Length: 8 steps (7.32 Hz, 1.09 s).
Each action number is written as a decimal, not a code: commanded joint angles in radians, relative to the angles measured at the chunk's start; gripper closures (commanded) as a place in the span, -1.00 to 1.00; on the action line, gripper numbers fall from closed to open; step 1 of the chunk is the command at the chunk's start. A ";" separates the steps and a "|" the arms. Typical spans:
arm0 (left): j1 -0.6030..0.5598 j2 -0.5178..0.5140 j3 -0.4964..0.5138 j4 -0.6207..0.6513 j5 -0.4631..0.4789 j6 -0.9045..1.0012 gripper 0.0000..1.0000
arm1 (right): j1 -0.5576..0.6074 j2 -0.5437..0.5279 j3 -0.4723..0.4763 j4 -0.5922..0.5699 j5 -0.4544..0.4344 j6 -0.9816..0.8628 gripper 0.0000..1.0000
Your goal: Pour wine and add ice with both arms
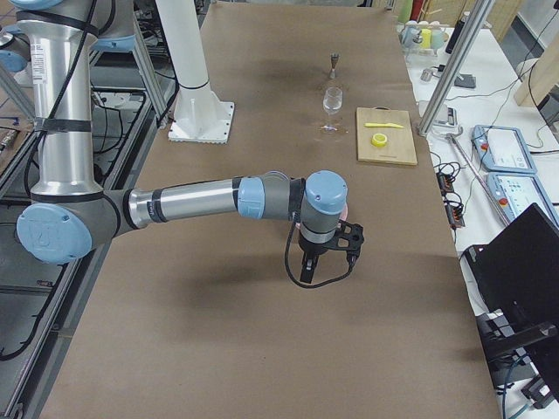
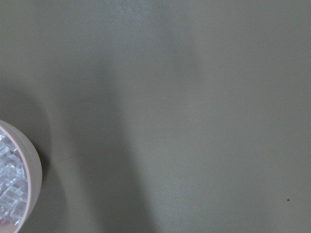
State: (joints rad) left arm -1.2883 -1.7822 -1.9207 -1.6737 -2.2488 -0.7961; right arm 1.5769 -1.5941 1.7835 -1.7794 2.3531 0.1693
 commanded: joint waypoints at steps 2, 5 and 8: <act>0.324 -0.032 -0.144 0.000 0.335 -0.424 -0.95 | 0.000 -0.009 0.002 0.002 -0.005 -0.013 -1.00; 0.646 -0.032 -0.173 0.085 0.758 -0.739 -0.95 | 0.000 -0.009 0.004 0.002 -0.003 -0.013 -1.00; 0.895 -0.036 -0.146 0.243 1.107 -0.976 -0.96 | 0.000 -0.007 0.004 0.002 -0.003 -0.011 -1.00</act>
State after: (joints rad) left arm -0.4922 -1.8149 -2.0823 -1.5030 -1.2808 -1.6687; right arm 1.5769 -1.6022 1.7870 -1.7779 2.3500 0.1573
